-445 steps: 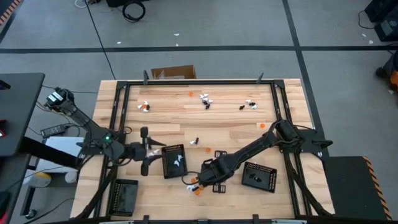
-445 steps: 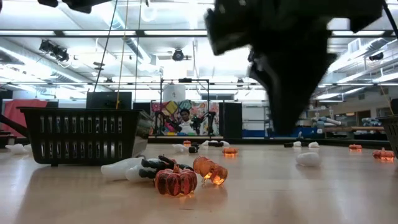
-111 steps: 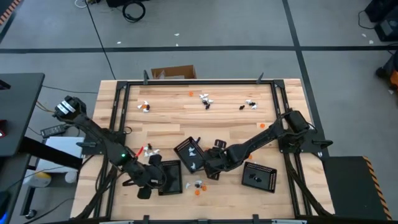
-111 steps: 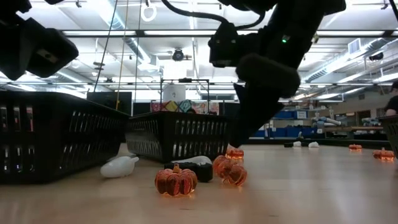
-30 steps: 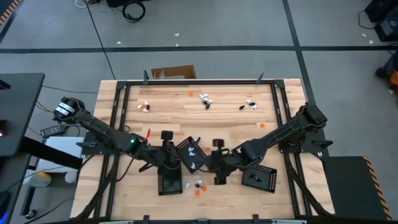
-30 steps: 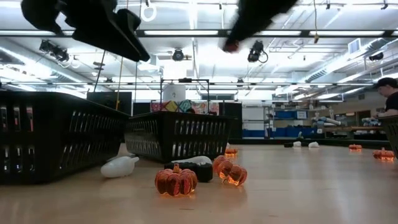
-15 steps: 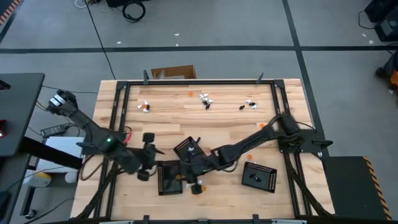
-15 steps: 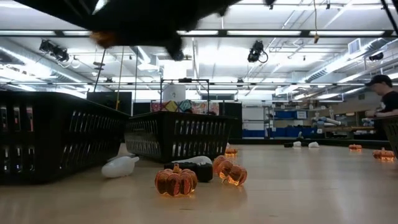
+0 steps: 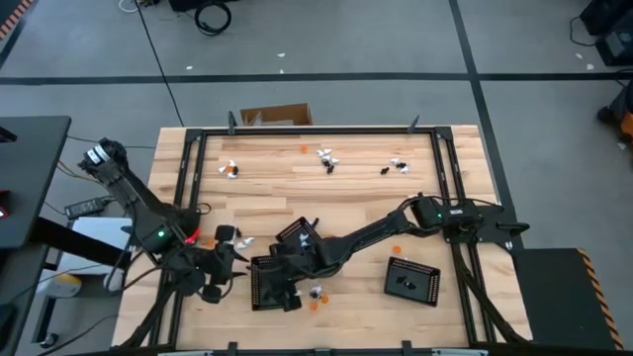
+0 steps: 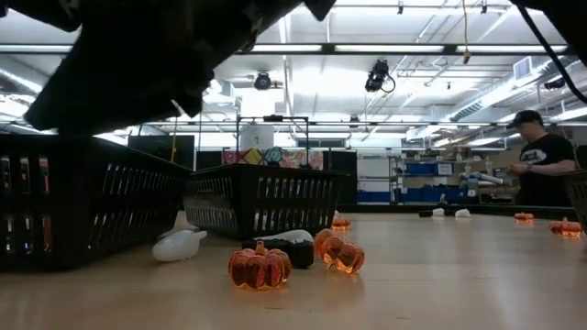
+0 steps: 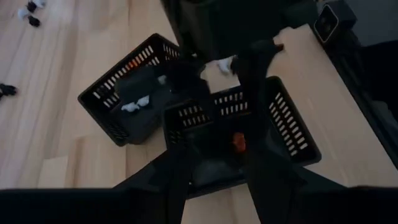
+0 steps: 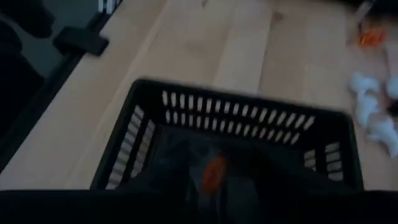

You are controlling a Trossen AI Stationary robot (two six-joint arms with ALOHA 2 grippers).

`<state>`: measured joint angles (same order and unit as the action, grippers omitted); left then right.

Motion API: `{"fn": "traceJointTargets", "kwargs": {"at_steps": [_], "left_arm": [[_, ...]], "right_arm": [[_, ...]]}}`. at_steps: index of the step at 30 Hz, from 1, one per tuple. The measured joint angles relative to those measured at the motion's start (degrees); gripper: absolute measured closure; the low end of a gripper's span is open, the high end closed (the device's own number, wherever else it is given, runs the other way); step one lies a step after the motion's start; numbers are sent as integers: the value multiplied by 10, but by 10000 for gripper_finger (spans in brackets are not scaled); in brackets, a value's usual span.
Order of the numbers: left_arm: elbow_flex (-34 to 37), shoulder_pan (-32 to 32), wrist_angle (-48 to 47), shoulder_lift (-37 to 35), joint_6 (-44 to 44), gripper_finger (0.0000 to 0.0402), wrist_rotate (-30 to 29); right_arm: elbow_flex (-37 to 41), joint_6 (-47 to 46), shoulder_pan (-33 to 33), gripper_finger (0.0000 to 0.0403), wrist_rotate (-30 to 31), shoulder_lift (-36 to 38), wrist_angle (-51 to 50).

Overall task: Sort Halloween decoration
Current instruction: Put the orange pumpkin toy into the left black basket

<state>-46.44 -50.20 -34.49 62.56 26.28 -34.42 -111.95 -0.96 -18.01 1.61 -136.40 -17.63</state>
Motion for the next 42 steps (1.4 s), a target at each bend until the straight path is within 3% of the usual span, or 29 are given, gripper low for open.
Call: {"fn": "traceJointTargets", "kwargs": {"at_steps": [6, 13, 19, 26, 33, 42], "left_arm": [[0, -10, 17, 10, 20, 246, -11], [0, -25, 22, 21, 44, 246, -12], [0, -25, 35, 20, 35, 246, -18], [0, -25, 36, 20, 29, 246, -20], [0, -25, 34, 20, 16, 246, -20], [0, -25, 34, 20, 14, 246, -20]], "right_arm": [[-17, -38, -4, 176, 19, 33, -93], [-17, -96, -85, 175, 59, 64, -211], [21, -202, -130, 177, 110, 55, -278], [82, -296, -155, 170, 205, 59, -272], [153, -336, -154, 152, 201, 59, -176], [186, -373, -160, 154, 204, 63, -155]]}}
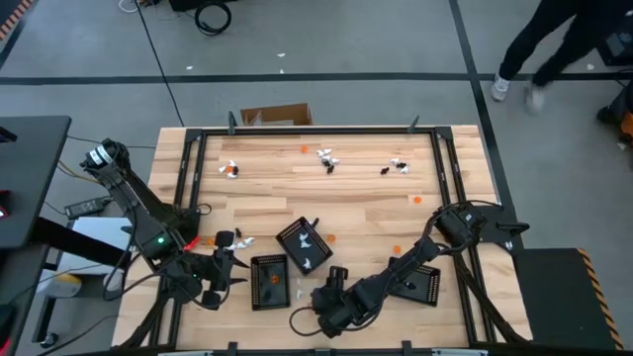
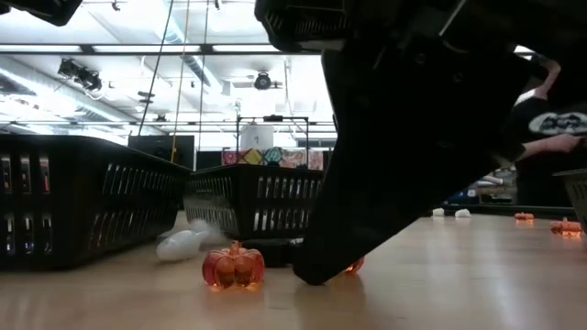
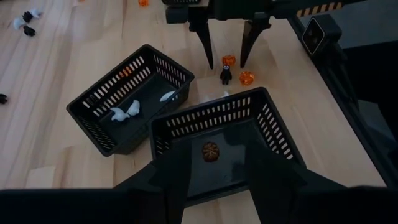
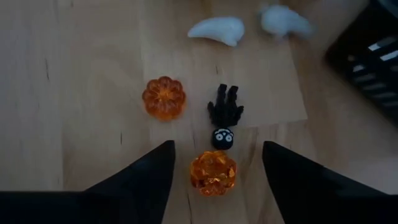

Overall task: Sort Halloween decoration
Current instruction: Put the orange pumpkin toy into the left black basket

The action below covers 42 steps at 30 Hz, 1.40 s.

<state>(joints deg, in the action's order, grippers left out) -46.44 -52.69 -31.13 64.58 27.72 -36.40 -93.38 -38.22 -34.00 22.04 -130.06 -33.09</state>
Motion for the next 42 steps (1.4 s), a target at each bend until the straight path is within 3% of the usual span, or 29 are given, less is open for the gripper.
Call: {"fn": "traceJointTargets", "kwargs": {"at_steps": [9, 16, 27, 37, 42], "left_arm": [[0, 0, 0, 0, 1, 246, 0], [0, 0, 0, 0, 2, 246, 0], [0, 0, 0, 0, 2, 246, 0], [0, 0, 1, 0, 2, 246, 0], [0, 0, 1, 0, 14, 246, 0]], "right_arm": [[3, -5, -9, 178, 14, 11, -40], [3, 3, -9, 216, 8, 11, -27], [4, 10, -3, 241, 5, 9, -1], [4, 14, -3, 298, 15, 9, -3], [4, 14, 0, 299, 20, 21, -17]]}}
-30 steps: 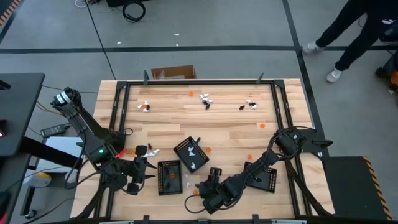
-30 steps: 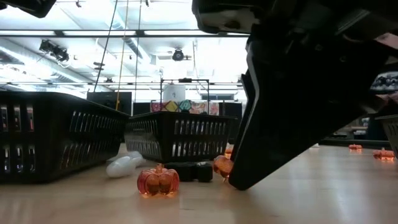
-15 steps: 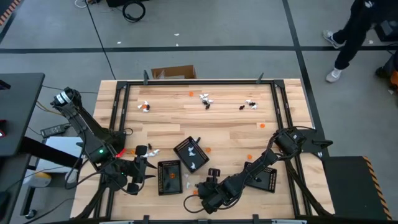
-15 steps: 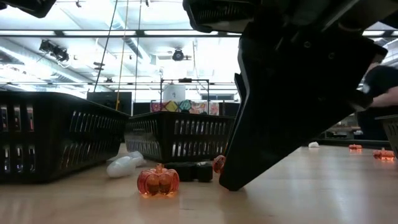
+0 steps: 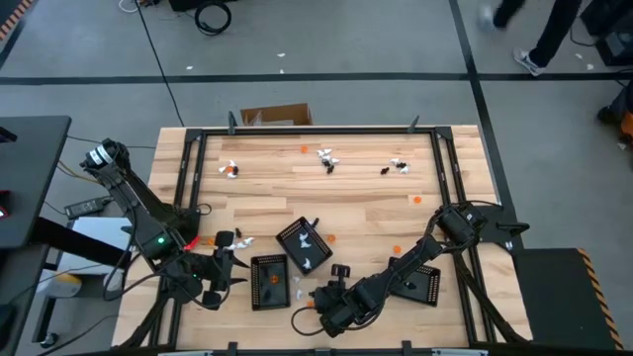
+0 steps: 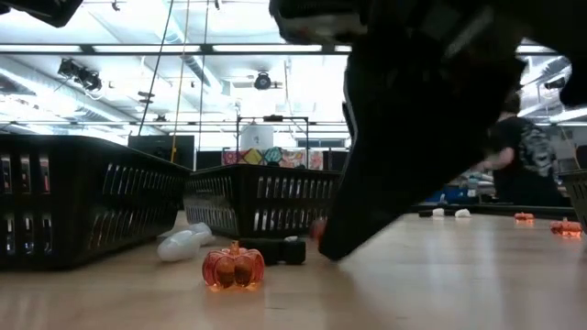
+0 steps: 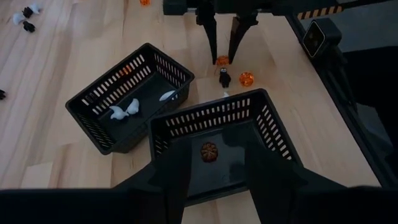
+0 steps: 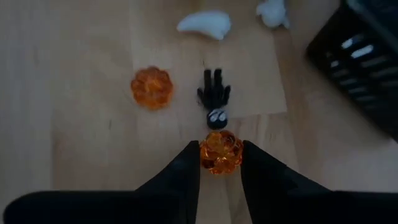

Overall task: Sort Halloween decoration
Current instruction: Put the orange pumpkin toy into the left black basket

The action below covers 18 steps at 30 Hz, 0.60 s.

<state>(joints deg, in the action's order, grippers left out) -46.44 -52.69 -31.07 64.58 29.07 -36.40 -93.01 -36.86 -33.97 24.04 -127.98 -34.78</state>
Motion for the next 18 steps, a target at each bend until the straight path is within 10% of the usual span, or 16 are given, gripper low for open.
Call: {"fn": "traceJointTargets", "kwargs": {"at_steps": [7, 18], "left_arm": [[0, 0, 1, 0, 3, 246, 0], [0, 20, 4, 0, -1, 246, -12]], "right_arm": [[0, 17, 4, 296, 25, 43, 27], [-1, 220, 79, 292, -24, -8, 410]]}}
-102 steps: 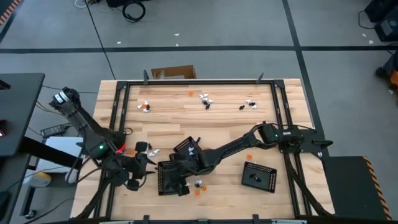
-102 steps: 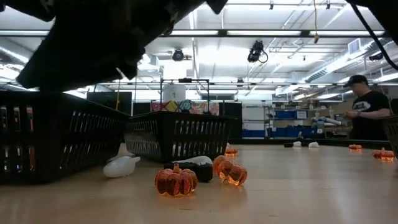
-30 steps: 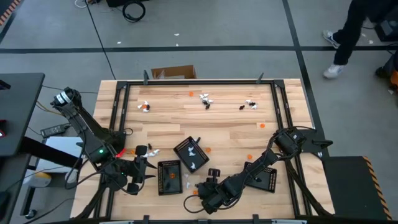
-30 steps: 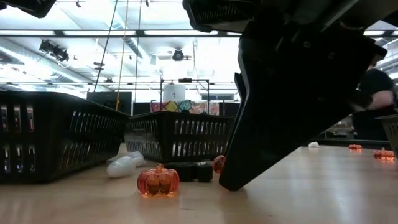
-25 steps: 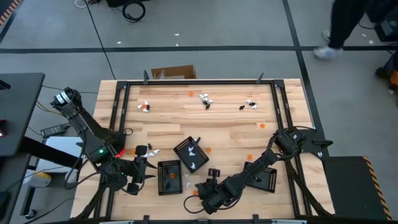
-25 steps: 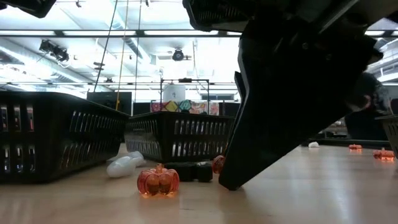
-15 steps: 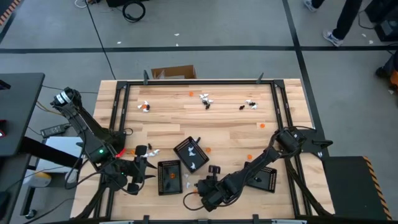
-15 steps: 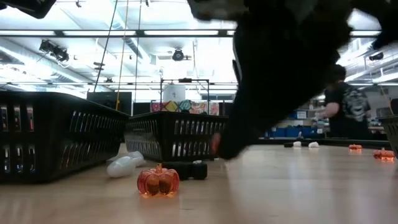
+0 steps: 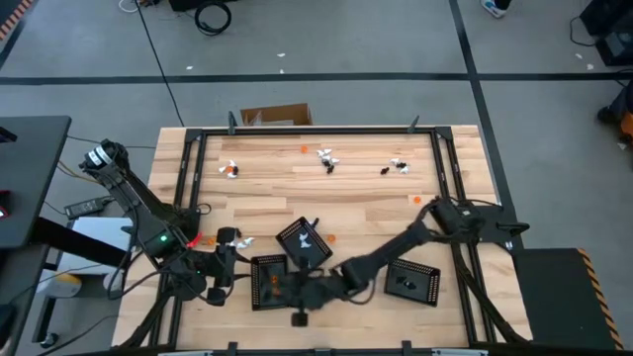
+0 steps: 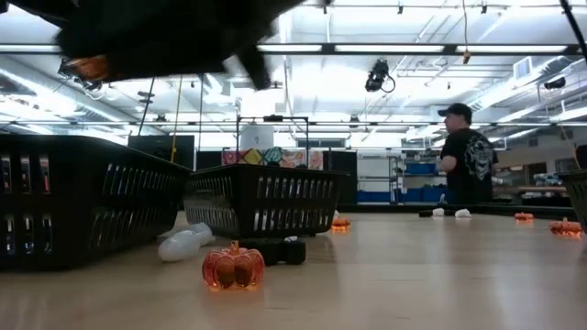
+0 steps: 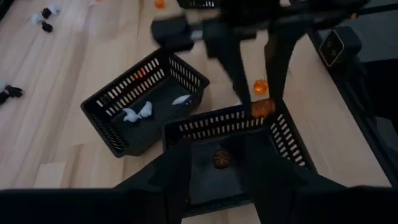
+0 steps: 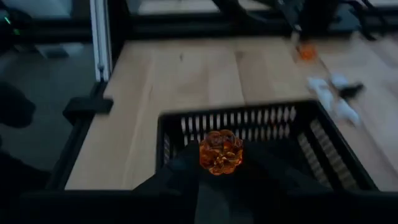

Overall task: Sort Halloween decoration
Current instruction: Put the orange pumpkin toy into the left black basket, then put the black skeleton toy into the right black basket

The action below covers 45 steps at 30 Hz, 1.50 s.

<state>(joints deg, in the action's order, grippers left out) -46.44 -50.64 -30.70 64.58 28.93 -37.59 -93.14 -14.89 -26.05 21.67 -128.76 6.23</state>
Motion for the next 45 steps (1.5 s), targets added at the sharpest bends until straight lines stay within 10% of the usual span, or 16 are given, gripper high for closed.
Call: {"fn": "traceJointTargets", "kwargs": {"at_steps": [13, 32, 45], "left_arm": [[0, -11, 0, 0, 0, 246, 19], [0, -11, -3, 0, 5, 246, 19], [0, -9, 0, 0, 4, 246, 19]], "right_arm": [[-8, -25, 59, 180, -134, -7, -26], [-66, -120, -51, 172, 64, 60, -396], [43, -186, -77, 172, 55, 61, -345]]}}
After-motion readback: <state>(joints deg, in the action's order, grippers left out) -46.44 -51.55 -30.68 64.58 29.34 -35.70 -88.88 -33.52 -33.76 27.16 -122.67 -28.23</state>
